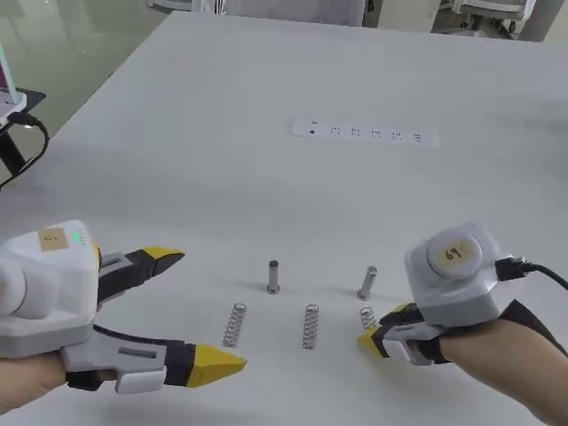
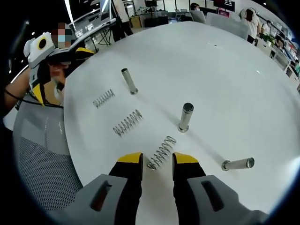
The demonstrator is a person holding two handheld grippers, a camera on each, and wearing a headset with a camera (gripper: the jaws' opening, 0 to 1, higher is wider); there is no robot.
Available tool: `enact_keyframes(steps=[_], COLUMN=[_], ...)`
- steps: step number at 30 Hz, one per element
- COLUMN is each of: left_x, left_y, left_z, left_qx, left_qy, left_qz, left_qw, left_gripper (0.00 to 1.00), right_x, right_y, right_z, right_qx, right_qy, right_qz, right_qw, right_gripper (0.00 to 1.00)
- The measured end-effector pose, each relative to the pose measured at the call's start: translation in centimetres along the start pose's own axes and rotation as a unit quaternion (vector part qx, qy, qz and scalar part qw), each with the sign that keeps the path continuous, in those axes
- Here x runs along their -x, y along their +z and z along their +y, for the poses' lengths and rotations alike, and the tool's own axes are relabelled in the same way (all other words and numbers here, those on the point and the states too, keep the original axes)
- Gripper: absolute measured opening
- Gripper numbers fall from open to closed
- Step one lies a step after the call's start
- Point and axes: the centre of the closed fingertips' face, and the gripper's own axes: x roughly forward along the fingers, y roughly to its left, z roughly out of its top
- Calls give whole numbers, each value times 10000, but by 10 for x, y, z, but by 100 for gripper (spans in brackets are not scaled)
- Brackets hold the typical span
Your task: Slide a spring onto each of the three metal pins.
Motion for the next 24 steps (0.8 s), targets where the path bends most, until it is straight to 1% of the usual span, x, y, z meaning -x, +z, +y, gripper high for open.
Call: enact_keyframes(steps=[6, 11, 13, 17, 24], left_x=[1, 0, 0, 0, 0], left_y=[-1, -2, -2, -2, -1], left_z=[-1, -2, -1, -1, -3], left_qx=[22, 21, 27, 22, 12], left_qy=[-8, -25, -23, -24, -45], left_qz=[10, 18, 10, 8, 2], left_qw=[10000, 10000, 10000, 10000, 10000], left_gripper=[91, 91, 91, 90, 90], right_x=[-2, -4, -4, -4, -4], right_y=[-1, -5, -6, -6, -7], right_z=[1, 0, -2, -4, -5], right_qx=[86, 129, 187, 179, 180], right_qy=[-39, -80, -108, -128, -120], right_qz=[55, 128, 147, 172, 166], right_qw=[9999, 9998, 9997, 9996, 9996], right_gripper=[20, 18, 16, 10, 9])
